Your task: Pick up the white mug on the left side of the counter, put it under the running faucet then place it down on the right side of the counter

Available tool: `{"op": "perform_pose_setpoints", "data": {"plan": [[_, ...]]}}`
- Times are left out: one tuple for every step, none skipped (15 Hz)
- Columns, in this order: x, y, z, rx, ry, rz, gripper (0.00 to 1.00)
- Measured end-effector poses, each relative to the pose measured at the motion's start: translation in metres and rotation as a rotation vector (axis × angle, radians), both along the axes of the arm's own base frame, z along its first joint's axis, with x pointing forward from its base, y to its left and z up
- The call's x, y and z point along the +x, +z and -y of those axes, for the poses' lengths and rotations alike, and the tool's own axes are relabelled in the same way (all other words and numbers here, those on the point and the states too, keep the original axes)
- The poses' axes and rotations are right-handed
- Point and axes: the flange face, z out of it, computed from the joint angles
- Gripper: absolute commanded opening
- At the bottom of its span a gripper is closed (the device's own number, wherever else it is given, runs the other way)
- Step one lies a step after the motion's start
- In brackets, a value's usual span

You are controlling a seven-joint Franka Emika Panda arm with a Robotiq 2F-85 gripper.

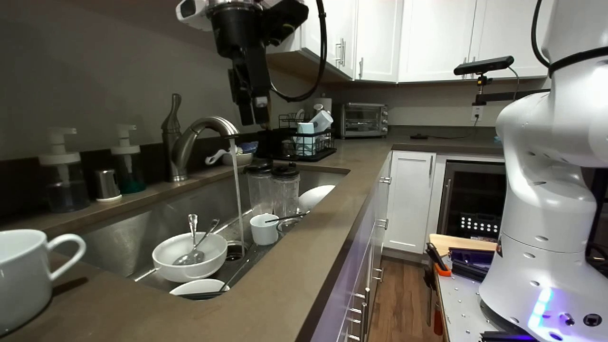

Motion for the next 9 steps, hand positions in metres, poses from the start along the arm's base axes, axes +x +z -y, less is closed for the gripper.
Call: {"op": "perform_pose_setpoints", "data": {"plan": [[0.002,-0.007,-0.002,0.003,0.045,-0.015,1.00],[0.004,-0.014,-0.006,0.005,0.090,-0.032,1.00],[0.006,-0.022,-0.010,0.009,0.135,-0.047,1.00],[0.009,-0.029,-0.015,0.014,0.178,-0.062,1.00],[0.012,-0.036,-0.021,0.017,0.216,-0.074,1.00],[0.015,-0.043,-0.028,0.019,0.248,-0.078,1.00],[0.019,-0.049,-0.036,0.012,0.275,-0.072,1.00],[0.022,-0.054,-0.046,0.004,0.299,-0.058,1.00],[0.026,-0.060,-0.056,0.000,0.324,-0.038,1.00]]}}
